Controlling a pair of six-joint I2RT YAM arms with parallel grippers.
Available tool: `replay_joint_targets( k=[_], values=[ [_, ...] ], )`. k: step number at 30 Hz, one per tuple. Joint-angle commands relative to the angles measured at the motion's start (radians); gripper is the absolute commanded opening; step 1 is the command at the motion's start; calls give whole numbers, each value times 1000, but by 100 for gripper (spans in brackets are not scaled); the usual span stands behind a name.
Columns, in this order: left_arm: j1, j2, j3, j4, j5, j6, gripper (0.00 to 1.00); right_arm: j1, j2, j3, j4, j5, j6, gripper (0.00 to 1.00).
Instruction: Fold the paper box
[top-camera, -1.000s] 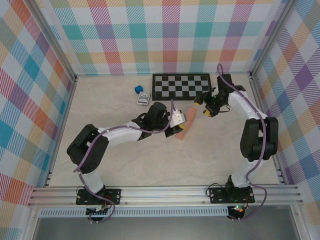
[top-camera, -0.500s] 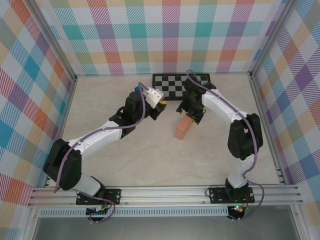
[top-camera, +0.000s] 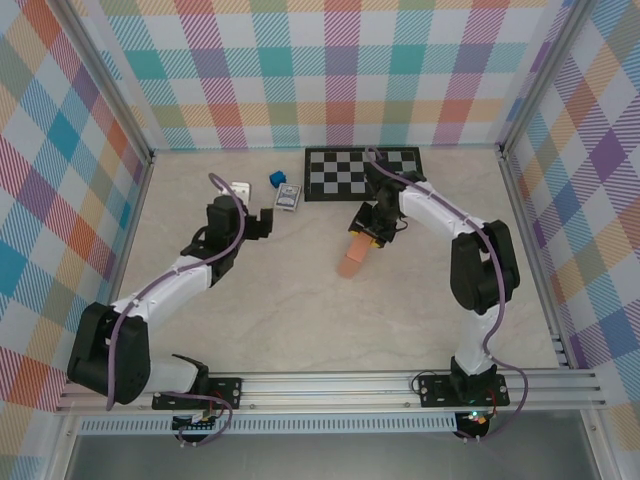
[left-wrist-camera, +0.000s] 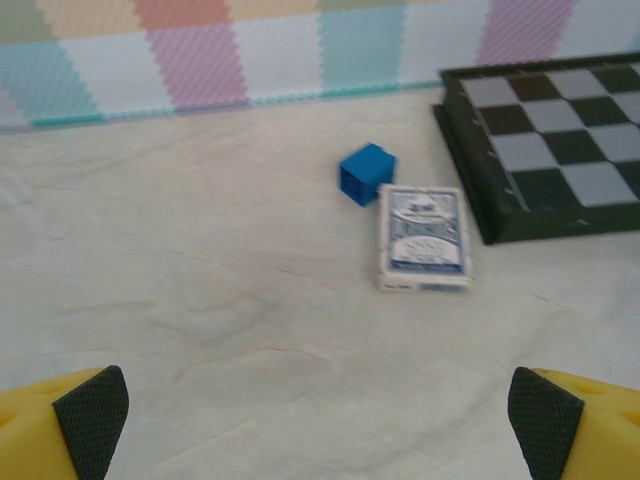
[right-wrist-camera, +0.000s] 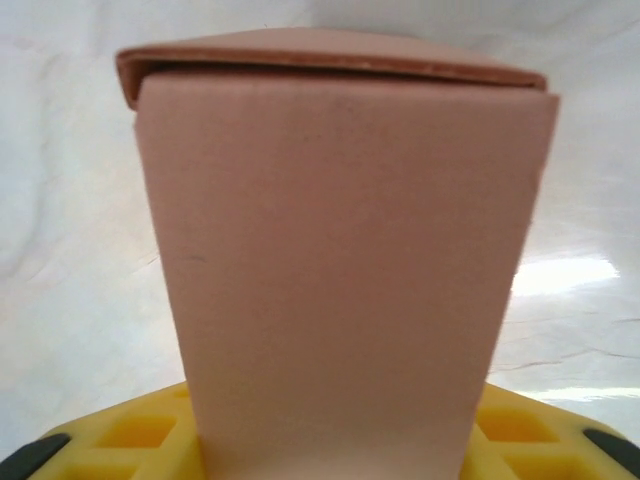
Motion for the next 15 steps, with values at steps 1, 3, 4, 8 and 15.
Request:
replay_joint_targets(
  k=[1,3,4,8,15],
  values=[
    [45,-29,-29,-40,-76,-27,100,-1,-27,-47,151,-243,-62,44],
    [59,-28,-42,-40,-96,-32,100,2,-37,-113,248,-315,-58,44],
    [65,-28,-52,-36,-104,-34,100,1,-45,-152,306,-353,-52,44],
    [83,-20,-90,-15,-151,-66,100,-4,-59,-268,414,-348,-72,49],
    [94,39,-134,19,-333,-140,100,-67,-129,-449,538,-302,-125,61]
  ],
)
